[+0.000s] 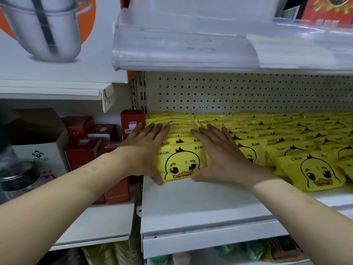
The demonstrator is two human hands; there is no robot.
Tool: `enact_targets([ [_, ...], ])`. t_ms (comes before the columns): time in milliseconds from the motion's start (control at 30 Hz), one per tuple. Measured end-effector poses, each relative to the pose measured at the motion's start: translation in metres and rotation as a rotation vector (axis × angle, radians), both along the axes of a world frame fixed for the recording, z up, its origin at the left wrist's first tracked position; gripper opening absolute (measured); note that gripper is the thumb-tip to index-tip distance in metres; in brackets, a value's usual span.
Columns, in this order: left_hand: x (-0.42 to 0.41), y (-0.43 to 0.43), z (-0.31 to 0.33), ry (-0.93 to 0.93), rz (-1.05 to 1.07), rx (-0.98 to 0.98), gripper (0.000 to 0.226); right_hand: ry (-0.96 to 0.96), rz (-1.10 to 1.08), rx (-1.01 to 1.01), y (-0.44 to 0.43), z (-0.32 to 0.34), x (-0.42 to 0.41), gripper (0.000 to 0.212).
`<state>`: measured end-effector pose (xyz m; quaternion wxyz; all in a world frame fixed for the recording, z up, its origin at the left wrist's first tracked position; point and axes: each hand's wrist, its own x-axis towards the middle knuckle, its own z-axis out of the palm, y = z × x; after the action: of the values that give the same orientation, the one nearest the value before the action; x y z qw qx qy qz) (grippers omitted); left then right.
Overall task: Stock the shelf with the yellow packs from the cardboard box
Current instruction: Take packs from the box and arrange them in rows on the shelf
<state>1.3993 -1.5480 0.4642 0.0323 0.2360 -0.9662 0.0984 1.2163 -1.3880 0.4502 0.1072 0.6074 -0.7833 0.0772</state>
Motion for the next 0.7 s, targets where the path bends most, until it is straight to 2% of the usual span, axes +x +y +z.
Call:
enact_targets([
  [100, 0.001, 0.009, 0.0, 0.036, -0.01, -0.017, 0.155, 0.009, 0.009, -0.017, -0.003, 0.0, 0.008, 0.129],
  [200, -0.003, 0.013, -0.001, 0.029, 0.013, -0.065, 0.151, 0.075, -0.003, -0.029, -0.009, -0.004, 0.012, 0.125],
  [367, -0.003, 0.025, -0.001, 0.025, 0.076, -0.096, 0.147, 0.062, 0.02, -0.076, 0.005, -0.002, 0.008, 0.119],
  [467, -0.01, 0.048, 0.002, 0.042, 0.091, -0.148, 0.147, 0.03, 0.02, -0.107, 0.035, 0.005, -0.011, 0.113],
  [700, -0.08, 0.152, 0.009, 0.084, 0.067, 0.0, 0.14, -0.041, -0.135, -0.084, 0.154, 0.027, -0.115, 0.109],
])
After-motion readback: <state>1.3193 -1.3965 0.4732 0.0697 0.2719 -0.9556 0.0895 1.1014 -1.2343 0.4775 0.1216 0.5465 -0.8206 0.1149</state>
